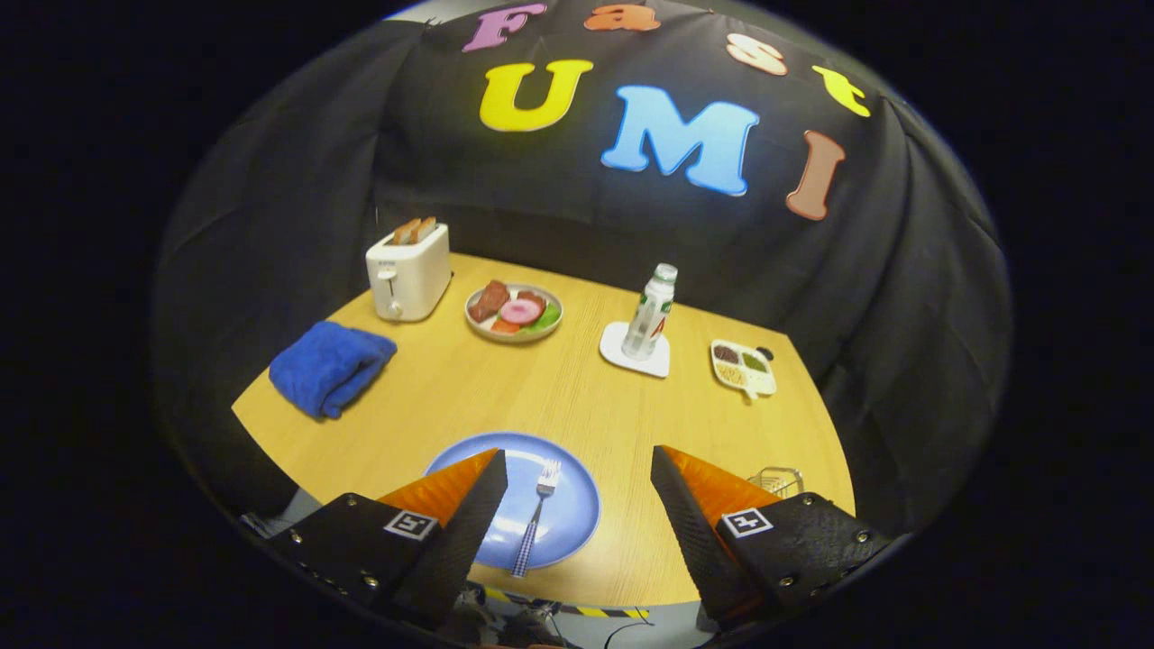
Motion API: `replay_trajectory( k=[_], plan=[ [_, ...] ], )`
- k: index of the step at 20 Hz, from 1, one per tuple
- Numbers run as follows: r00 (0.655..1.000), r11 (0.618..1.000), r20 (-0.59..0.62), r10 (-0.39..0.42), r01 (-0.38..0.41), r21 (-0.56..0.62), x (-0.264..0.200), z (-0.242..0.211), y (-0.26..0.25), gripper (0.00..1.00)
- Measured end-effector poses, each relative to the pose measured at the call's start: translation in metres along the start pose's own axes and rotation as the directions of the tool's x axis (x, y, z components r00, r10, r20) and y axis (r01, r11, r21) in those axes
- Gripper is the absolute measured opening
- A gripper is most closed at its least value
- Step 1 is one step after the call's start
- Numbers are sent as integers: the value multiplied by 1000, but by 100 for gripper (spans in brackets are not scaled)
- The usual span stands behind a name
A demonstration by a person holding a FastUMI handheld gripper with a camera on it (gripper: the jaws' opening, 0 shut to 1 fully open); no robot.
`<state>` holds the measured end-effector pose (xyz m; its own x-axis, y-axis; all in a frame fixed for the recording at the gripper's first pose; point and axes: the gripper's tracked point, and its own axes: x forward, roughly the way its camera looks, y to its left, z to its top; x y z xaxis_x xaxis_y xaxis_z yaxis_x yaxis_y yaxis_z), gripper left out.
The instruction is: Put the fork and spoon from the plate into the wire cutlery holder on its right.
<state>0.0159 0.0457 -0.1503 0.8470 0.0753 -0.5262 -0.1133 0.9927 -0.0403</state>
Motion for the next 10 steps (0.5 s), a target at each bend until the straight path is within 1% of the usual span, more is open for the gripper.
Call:
replay_trajectory(
  k=[3,8,9,10],
  plan=[
    [990,999,-138,35,-33,16,14,-31,9,99],
    [947,995,-310,80,-57,84,34,-69,20,98],
    [938,995,-337,80,-55,83,39,-76,20,97],
    [928,994,-361,96,-68,91,39,-79,25,88]
  ],
)
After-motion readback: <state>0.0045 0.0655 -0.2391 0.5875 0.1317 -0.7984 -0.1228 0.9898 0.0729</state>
